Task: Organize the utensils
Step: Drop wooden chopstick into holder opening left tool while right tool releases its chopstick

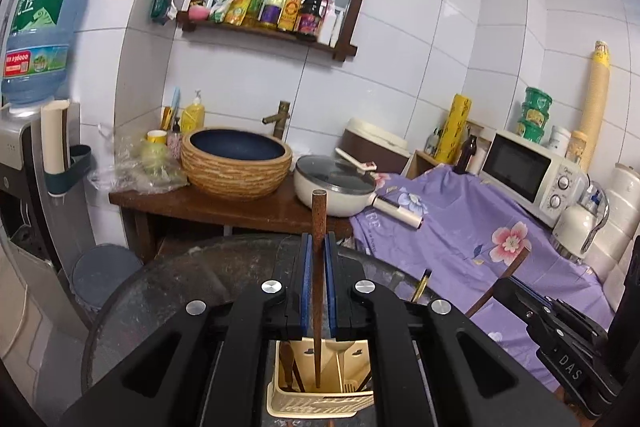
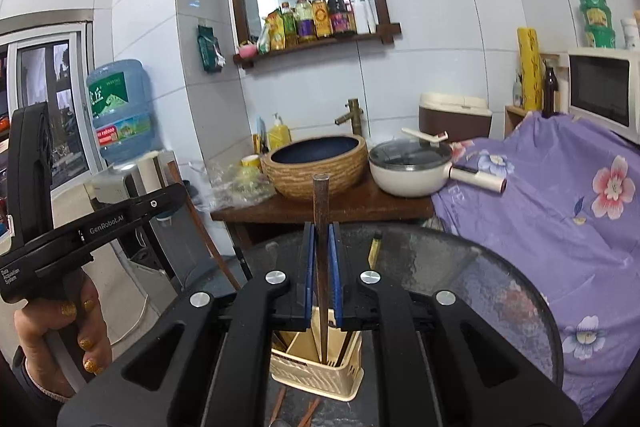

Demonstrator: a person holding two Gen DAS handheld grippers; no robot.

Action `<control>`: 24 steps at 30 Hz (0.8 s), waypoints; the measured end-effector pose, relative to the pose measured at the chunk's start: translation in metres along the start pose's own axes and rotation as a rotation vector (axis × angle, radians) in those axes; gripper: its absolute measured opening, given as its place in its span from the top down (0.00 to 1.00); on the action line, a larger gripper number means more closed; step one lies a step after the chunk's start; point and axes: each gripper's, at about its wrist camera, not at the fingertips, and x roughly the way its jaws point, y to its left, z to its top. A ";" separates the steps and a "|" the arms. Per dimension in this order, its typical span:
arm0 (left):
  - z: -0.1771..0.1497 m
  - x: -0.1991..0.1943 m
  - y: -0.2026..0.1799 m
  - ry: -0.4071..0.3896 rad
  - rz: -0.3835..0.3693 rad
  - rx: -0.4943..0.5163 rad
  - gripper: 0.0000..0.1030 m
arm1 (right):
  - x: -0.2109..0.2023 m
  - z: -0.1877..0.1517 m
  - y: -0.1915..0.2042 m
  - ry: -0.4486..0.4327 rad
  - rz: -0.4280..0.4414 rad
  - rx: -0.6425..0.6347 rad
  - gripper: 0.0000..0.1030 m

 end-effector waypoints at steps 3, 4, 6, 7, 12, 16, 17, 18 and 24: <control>-0.015 0.010 0.000 0.034 -0.001 0.006 0.94 | 0.011 -0.017 -0.003 0.028 -0.005 -0.001 0.92; -0.019 0.013 0.002 0.042 -0.002 0.007 0.94 | 0.013 -0.021 -0.004 0.034 -0.006 0.001 0.92; -0.029 0.019 0.002 0.065 0.002 0.013 0.94 | 0.017 -0.027 -0.006 0.044 -0.007 0.007 0.92; -0.034 0.022 0.002 0.077 0.003 0.017 0.94 | 0.020 -0.031 -0.008 0.053 -0.008 0.011 0.92; -0.049 0.032 0.005 0.116 0.005 0.022 0.94 | 0.028 -0.041 -0.012 0.072 -0.018 0.021 0.92; -0.059 0.040 0.007 0.153 -0.001 0.020 0.94 | 0.031 -0.048 -0.015 0.075 -0.027 0.024 0.92; -0.060 0.041 0.007 0.158 -0.001 0.021 0.94 | 0.031 -0.048 -0.015 0.074 -0.028 0.023 0.92; -0.062 0.042 0.007 0.165 0.001 0.025 0.94 | 0.031 -0.049 -0.015 0.074 -0.026 0.025 0.92; -0.068 0.049 0.009 0.198 -0.012 0.023 0.94 | 0.031 -0.050 -0.018 0.071 -0.028 0.037 0.92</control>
